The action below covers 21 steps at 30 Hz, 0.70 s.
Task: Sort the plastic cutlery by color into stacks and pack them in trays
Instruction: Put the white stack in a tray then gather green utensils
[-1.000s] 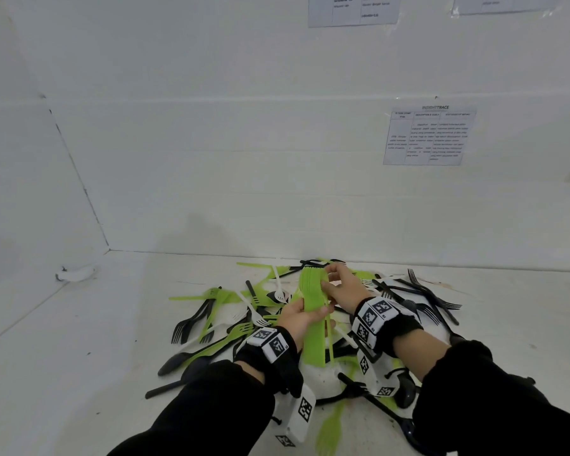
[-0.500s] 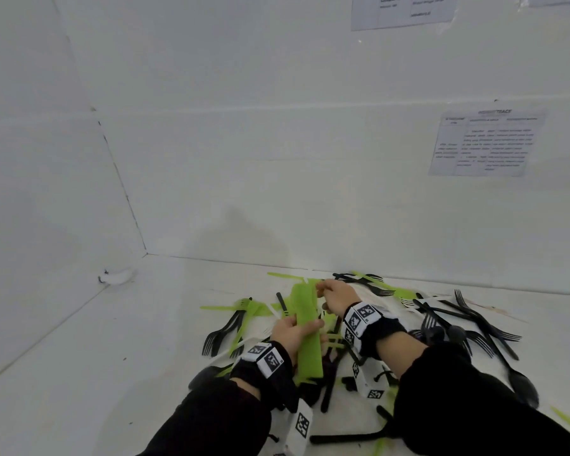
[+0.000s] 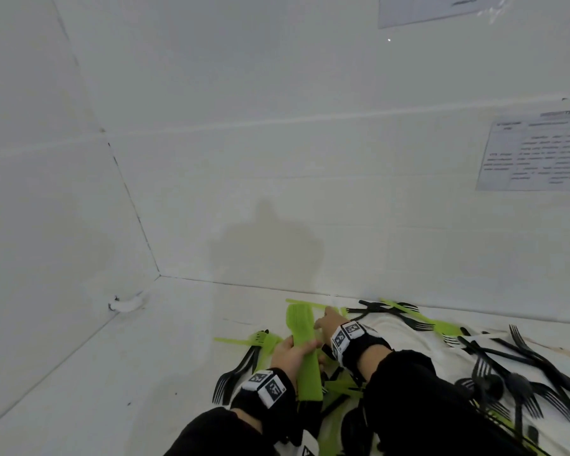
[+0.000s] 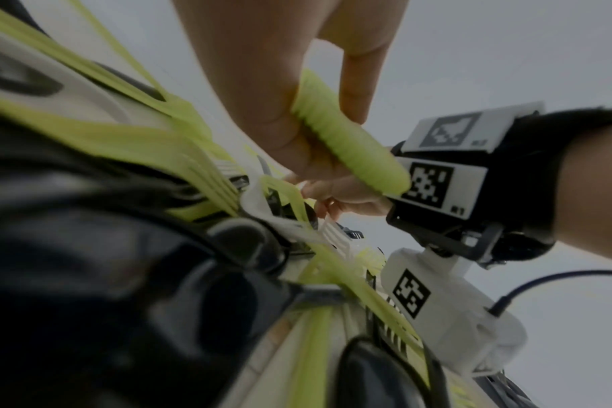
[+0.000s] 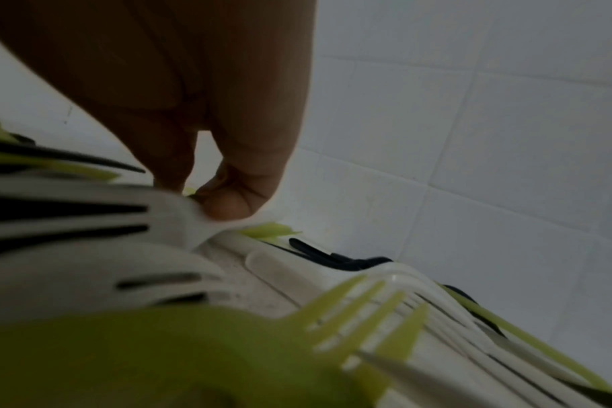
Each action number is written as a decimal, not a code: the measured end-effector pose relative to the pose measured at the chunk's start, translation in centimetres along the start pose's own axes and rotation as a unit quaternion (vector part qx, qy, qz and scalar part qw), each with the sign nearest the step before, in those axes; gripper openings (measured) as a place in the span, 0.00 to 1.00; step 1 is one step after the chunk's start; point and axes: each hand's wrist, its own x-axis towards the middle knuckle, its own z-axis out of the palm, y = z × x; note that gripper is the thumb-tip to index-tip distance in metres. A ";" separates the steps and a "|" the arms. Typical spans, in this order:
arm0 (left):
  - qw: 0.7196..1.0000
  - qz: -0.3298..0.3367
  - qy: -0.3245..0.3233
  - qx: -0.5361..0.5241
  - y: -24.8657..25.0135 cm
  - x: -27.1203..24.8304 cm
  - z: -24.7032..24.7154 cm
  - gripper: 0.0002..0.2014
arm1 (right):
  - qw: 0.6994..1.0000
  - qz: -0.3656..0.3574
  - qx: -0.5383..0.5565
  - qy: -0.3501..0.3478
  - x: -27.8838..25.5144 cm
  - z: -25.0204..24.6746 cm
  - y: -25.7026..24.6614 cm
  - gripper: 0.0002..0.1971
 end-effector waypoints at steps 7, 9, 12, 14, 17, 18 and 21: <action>1.000 0.008 -0.002 0.023 -0.3 0.2 1.2 0.04 | 0.999 0.042 -0.030 0.017 -0.1 0.1 -0.1 0.16; 1.000 0.013 0.002 0.018 -0.3 0.2 1.2 0.04 | 0.999 0.032 -0.007 0.027 0.0 0.3 -0.4 0.15; 1.000 0.011 0.002 0.010 -0.5 0.4 0.8 0.02 | 0.994 0.037 0.068 0.075 -0.5 0.3 -0.1 0.11; 1.000 0.012 0.004 0.007 -0.5 0.3 0.5 0.02 | 0.979 0.057 0.154 0.118 -1.0 0.3 0.6 0.17; 1.000 0.015 0.001 0.002 -0.4 0.0 0.2 0.03 | 0.931 0.088 0.292 0.201 -1.7 0.0 1.5 0.18; 1.000 0.017 0.001 0.003 -0.3 -0.2 0.2 0.04 | 0.906 0.088 0.344 0.231 -2.1 -0.2 1.7 0.19; 1.000 0.024 0.011 0.016 -0.3 -0.4 0.4 0.05 | 0.859 0.053 0.421 0.285 -3.6 -1.2 2.1 0.20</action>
